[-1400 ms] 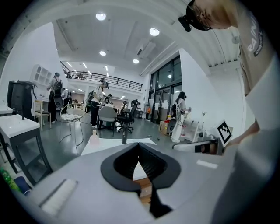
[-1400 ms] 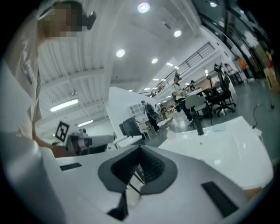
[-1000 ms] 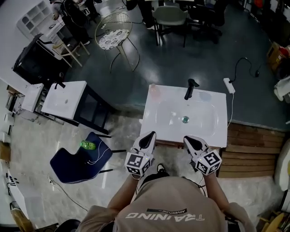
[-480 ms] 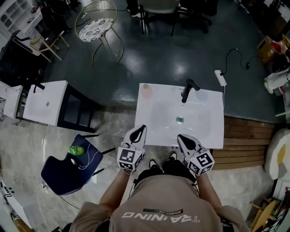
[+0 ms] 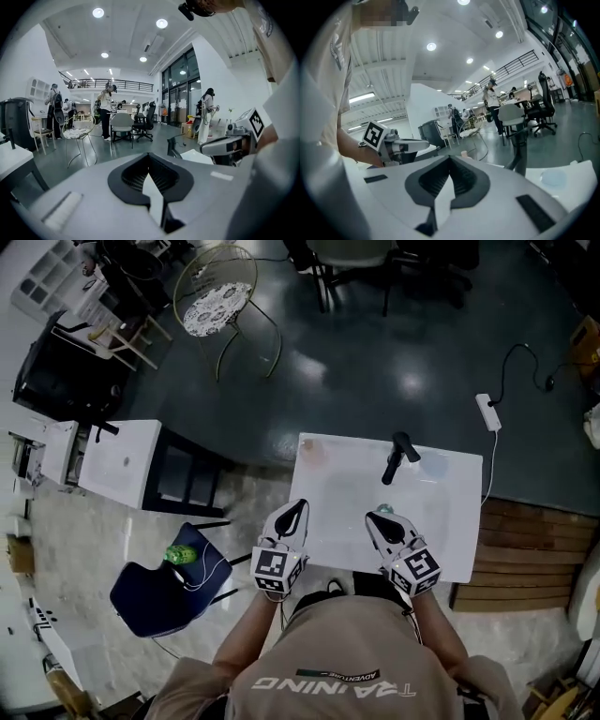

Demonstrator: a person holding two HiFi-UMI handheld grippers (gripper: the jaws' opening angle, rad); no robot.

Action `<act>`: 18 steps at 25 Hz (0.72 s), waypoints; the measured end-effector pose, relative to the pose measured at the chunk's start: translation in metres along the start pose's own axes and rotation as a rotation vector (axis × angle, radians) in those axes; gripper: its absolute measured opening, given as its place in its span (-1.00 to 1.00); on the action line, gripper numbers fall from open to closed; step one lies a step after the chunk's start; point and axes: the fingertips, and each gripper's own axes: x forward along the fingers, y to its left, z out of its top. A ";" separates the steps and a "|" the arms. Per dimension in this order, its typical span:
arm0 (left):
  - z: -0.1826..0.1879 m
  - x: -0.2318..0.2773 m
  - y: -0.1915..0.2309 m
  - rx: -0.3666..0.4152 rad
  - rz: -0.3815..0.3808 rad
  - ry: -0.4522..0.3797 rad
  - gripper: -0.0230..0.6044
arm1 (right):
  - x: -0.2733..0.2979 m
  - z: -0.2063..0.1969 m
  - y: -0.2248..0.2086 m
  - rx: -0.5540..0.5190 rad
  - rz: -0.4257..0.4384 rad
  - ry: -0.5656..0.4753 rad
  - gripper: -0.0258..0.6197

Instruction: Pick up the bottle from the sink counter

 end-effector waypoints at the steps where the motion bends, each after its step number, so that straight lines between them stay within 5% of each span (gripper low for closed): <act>1: 0.004 0.007 0.000 0.004 0.013 0.003 -0.90 | 0.006 0.003 -0.007 -0.007 0.015 0.008 -0.90; 9: -0.009 0.036 0.000 -0.067 0.121 0.049 -0.90 | 0.038 -0.003 -0.037 -0.003 0.073 0.063 -0.90; 18: -0.028 0.066 0.025 -0.009 0.088 0.044 -0.90 | 0.042 -0.021 -0.033 -0.005 0.086 0.113 -0.90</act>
